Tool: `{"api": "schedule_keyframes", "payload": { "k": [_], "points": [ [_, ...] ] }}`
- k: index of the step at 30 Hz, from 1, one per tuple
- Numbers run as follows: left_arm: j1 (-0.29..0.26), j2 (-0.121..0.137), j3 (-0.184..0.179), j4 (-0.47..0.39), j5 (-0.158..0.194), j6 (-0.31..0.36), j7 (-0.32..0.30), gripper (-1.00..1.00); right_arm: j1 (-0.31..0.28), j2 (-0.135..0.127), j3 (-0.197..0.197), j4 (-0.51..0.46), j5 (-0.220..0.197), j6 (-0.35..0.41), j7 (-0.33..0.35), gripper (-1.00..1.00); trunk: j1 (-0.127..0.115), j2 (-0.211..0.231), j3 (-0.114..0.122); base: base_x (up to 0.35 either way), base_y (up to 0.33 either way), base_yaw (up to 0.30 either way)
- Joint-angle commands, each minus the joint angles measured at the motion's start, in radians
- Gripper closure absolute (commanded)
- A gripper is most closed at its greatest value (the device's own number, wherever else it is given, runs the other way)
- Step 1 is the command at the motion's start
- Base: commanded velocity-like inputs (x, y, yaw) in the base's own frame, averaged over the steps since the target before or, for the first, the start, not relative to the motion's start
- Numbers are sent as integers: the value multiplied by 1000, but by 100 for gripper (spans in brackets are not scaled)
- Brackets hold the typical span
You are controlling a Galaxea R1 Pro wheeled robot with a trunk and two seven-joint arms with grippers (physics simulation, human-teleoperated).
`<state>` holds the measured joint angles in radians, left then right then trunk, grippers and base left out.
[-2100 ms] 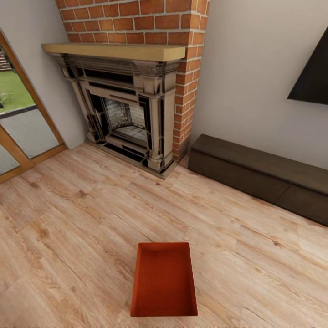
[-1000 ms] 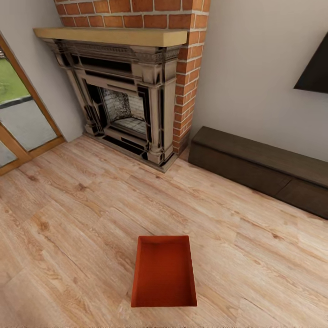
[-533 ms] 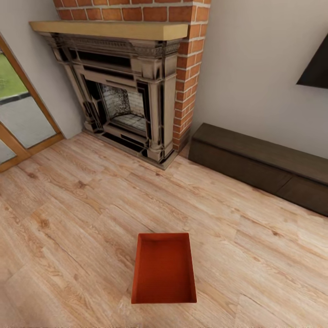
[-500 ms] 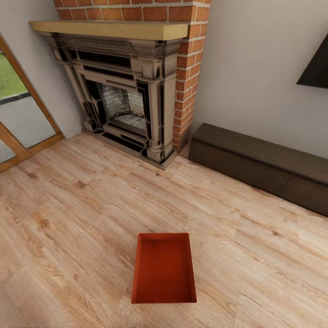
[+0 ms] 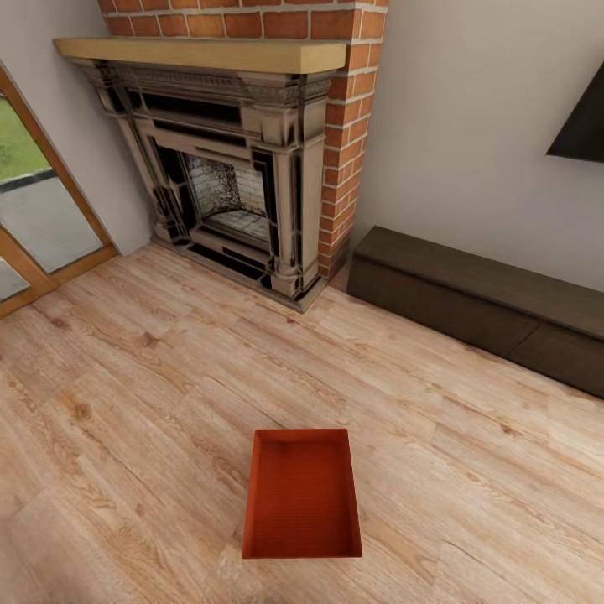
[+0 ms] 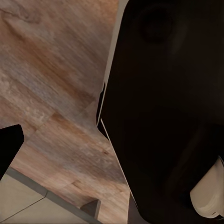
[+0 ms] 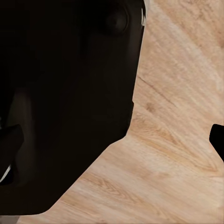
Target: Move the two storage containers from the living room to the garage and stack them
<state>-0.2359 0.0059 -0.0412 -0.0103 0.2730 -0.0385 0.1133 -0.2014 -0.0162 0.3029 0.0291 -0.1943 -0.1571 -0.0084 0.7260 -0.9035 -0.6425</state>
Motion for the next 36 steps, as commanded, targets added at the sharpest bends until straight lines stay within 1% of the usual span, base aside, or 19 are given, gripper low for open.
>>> {"api": "schedule_keyframes", "payload": {
  "k": [1, 5, 6, 8, 10, 12, 14, 17, 18, 20, 22, 23, 24, 25, 29, 31, 33, 35, 36],
  "points": [
    [0, -1, -5, 0, 7, -3, 2, -100, -1, 0, 9, 3, -9, -6, 1, -100, 0, -1, -1, 0, 0, 0],
    [0, -2, -2, -1, 8, -3, 2, -100, -1, -3, 10, 3, -6, 6, -20, -100, 0, -1, -1, 0, 0, 0],
    [0, 73, 1, -63, 9, -1, 3, -100, -3, -72, -4, -62, -40, 40, -35, -100, 0, -1, -1, 0, 0, 0],
    [0, 169, 4, -233, 13, 21, -5, -100, -64, -166, -35, -149, -130, 113, -42, -100, 0, -1, -1, 0, 0, 0],
    [-1, 199, 5, -326, 13, 45, -4, -100, -114, -203, -43, -193, -162, 132, -46, -100, 0, -1, -1, 0, 0, 0],
    [-2, 215, 5, -410, 14, 88, -1, -100, -170, -233, -47, -218, -179, 139, -51, -100, 0, -1, -1, 0, 0, 0],
    [-4, 220, 6, -454, 14, 126, 0, -100, -213, -244, -49, -227, -185, 142, -55, -100, 0, -1, -1, 0, 0, 0],
    [-15, 218, 9, -515, 23, 217, 3, -100, -329, -251, -51, -232, -194, 149, -69, -100, 0, -1, -1, 0, 0, 0],
    [-75, 206, 11, -537, 35, 269, 4, -100, -406, -241, -50, -233, -197, 150, -87, -100, 0, -1, -1, 0, 0, 0],
    [-139, 191, 11, -531, 44, 298, 4, -100, -446, -216, -50, -233, -197, 148, -102, -100, 0, -1, -1, 0, 0, 0],
    [-180, 178, 12, -518, 48, 316, 5, -100, -468, -191, -49, -233, -196, 148, -111, -100, 0, -1, -1, 0, 0, 0],
    [-219, 164, 12, -499, 50, 329, 5, -100, -487, -162, -49, -233, -196, 146, -119, -100, 0, -1, -1, 0, 0, 0],
    [-238, 157, 12, -488, 50, 333, 6, -100, -496, -148, -49, -233, -196, 145, -122, -100, 0, -1, -1, 0, 0, 0],
    [-275, 139, 11, -467, 50, 339, 6, -100, -508, -121, -49, -233, -194, 141, -128, -100, 0, -1, -1, 0, 0, 0],
    [-352, 86, 11, -422, 47, 340, 7, -100, -523, -52, -46, -231, -192, 96, -134, -100, 0, -1, -1, 0, 0, 0],
    [-378, 42, 10, -410, 42, 338, 8, -100, -527, -16, -45, -225, -191, 60, -136, -100, 0, -1, -1, 0, 0, 0],
    [-401, -69, 7, -397, 19, 292, 12, -100, -529, 37, -37, -197, -189, 18, -136, -100, 0, -1, -1, 0, 0, 0],
    [-404, -101, 4, -387, -15, 241, 15, -100, -530, 63, -26, -190, -174, 11, -136, -100, 0, -1, -1, 0, 0, 0],
    [-405, -106, 3, -382, -25, 229, 15, -100, -530, 69, -21, -189, -167, 10, -136, -100, 0, -1, -1, 0, 0, 0]
  ]
}}
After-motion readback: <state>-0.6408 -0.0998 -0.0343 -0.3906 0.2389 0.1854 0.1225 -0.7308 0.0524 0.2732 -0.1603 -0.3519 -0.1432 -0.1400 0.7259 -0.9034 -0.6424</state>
